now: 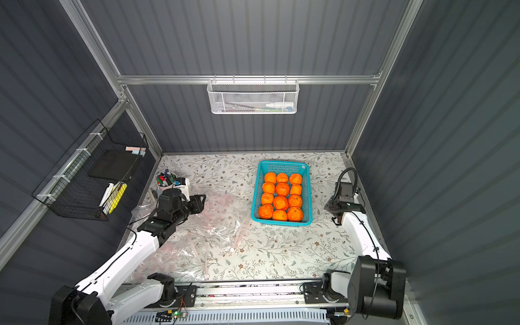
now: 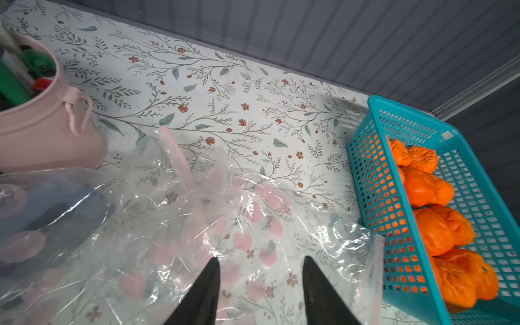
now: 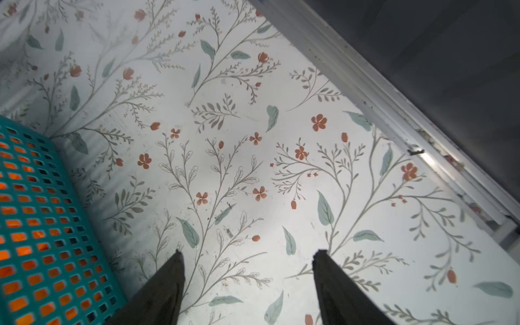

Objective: Open the zip-top bag and take out the orange
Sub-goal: Adjust the basket at the center of the board, then reset both arms

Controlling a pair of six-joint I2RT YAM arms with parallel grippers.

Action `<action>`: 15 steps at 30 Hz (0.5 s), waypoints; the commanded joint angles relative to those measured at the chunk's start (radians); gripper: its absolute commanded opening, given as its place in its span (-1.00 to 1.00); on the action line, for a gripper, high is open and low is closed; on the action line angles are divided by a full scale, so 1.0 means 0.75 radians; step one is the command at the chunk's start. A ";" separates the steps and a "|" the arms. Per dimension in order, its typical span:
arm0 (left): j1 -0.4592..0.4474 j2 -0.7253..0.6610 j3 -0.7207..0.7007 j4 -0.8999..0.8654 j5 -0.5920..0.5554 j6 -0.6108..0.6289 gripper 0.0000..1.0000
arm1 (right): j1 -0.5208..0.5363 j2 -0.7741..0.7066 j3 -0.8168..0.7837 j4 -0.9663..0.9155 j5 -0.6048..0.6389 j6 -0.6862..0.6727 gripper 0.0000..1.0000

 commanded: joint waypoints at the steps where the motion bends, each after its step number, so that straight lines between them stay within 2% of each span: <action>1: -0.006 -0.033 -0.101 0.177 -0.172 0.087 0.10 | -0.005 0.041 -0.066 0.203 -0.045 -0.069 0.48; 6: -0.006 0.055 -0.209 0.576 -0.396 0.187 0.20 | -0.007 0.066 -0.111 0.303 -0.031 -0.143 0.51; 10: -0.006 0.228 -0.197 0.782 -0.506 0.383 0.29 | -0.012 0.032 -0.323 0.706 -0.004 -0.248 0.53; 12: -0.006 0.300 -0.221 0.897 -0.597 0.442 0.35 | -0.012 -0.011 -0.317 0.711 -0.027 -0.246 0.54; 15: 0.005 0.399 -0.312 1.144 -0.664 0.556 0.50 | -0.012 -0.007 -0.391 0.940 0.018 -0.279 0.54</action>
